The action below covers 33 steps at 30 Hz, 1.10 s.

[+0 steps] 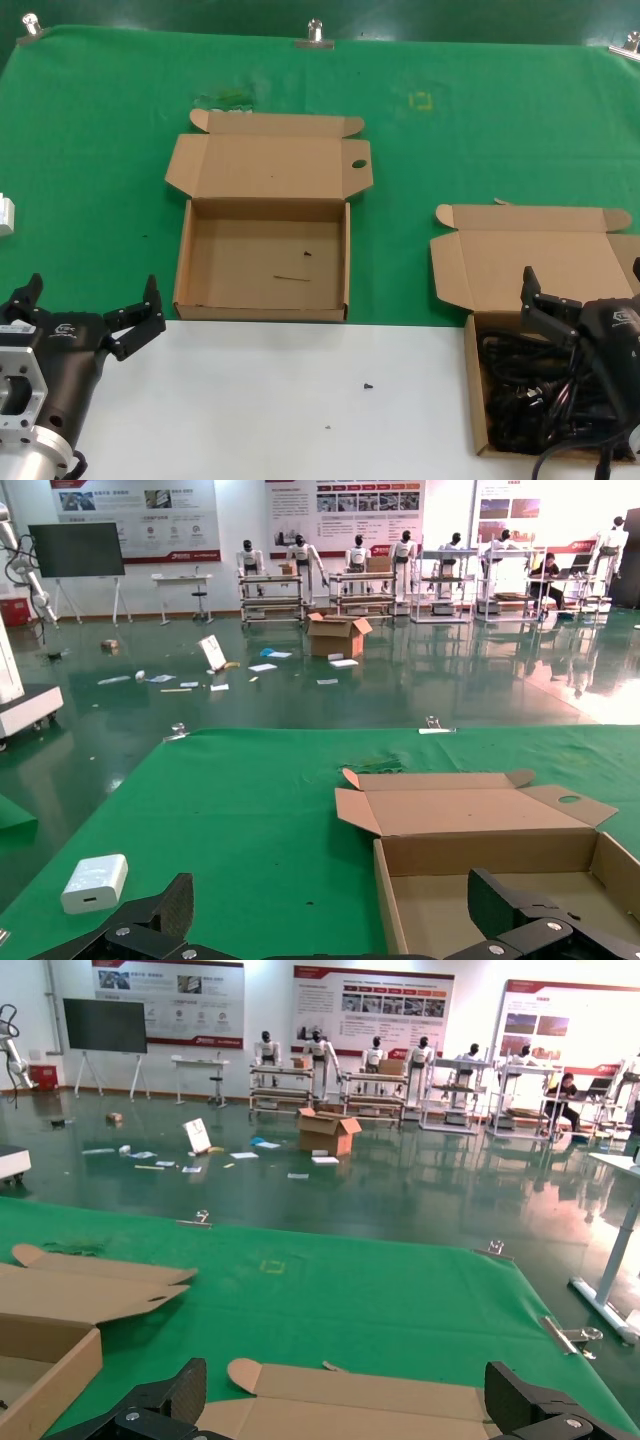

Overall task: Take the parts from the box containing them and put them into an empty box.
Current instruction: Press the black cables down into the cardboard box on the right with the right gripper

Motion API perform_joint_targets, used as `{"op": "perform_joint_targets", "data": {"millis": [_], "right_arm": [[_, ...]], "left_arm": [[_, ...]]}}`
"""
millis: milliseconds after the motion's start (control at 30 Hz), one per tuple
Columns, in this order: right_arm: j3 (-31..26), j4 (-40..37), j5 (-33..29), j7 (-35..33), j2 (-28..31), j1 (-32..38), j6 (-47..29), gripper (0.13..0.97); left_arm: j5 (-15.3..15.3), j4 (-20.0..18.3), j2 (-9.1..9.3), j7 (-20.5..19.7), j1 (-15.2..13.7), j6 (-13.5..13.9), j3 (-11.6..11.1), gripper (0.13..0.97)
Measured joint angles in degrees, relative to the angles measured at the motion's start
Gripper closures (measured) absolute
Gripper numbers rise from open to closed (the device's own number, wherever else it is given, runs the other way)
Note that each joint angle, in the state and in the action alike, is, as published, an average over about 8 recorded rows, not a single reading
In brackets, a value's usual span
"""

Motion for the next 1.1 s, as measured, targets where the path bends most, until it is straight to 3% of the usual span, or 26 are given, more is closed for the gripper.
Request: {"op": "perform_joint_targets", "data": {"millis": [600, 1100], "right_arm": [[0.0, 0.0, 0.0, 0.0, 0.0, 0.0, 0.0, 0.129], [0.0, 0.2, 0.3, 0.2, -0.1, 0.0, -0.6, 0.129]], "left_arm": [[0.0, 0.0, 0.00, 0.0, 0.0, 0.0, 0.0, 0.132], [0.0, 0.0, 0.00, 0.0, 0.0, 0.0, 0.0, 0.212]]}}
